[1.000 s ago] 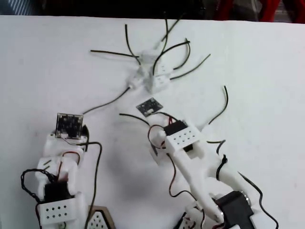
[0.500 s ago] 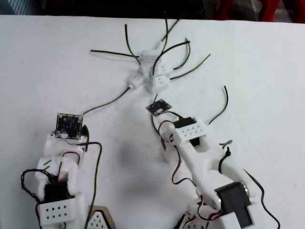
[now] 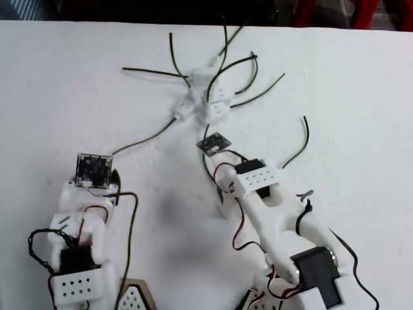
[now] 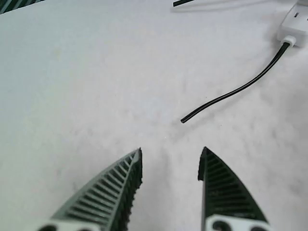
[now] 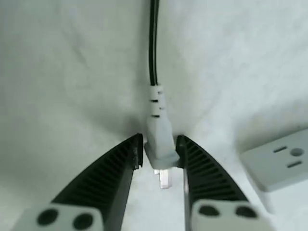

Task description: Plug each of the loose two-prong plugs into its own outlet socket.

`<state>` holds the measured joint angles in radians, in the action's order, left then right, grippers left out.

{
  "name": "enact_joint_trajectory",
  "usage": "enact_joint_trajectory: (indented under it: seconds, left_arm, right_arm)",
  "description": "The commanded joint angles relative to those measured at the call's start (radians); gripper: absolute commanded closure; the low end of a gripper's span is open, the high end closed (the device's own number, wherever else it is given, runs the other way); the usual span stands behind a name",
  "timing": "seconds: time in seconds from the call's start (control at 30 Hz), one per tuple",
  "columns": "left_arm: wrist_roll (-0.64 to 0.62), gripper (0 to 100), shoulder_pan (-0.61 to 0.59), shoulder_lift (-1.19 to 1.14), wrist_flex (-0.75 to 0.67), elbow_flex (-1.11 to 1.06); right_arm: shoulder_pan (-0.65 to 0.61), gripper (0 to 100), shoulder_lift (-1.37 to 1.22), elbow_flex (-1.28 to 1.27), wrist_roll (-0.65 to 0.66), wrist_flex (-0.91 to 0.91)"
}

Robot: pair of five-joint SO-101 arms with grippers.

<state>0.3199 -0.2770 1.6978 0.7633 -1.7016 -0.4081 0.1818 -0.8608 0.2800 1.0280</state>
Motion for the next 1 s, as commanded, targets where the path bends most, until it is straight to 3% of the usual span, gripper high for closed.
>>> enact_joint_trajectory:
  seconds: [0.0,0.97]
  left_arm:
    - [0.0,80,0.012,0.01,0.003,0.003]
    - [0.0,80,0.012,0.01,0.003,0.003]
  right_arm:
    - [0.002,87.6,0.008,0.044,0.0,-0.007]
    - [0.01,87.9,0.007,0.089,-0.038,0.061]
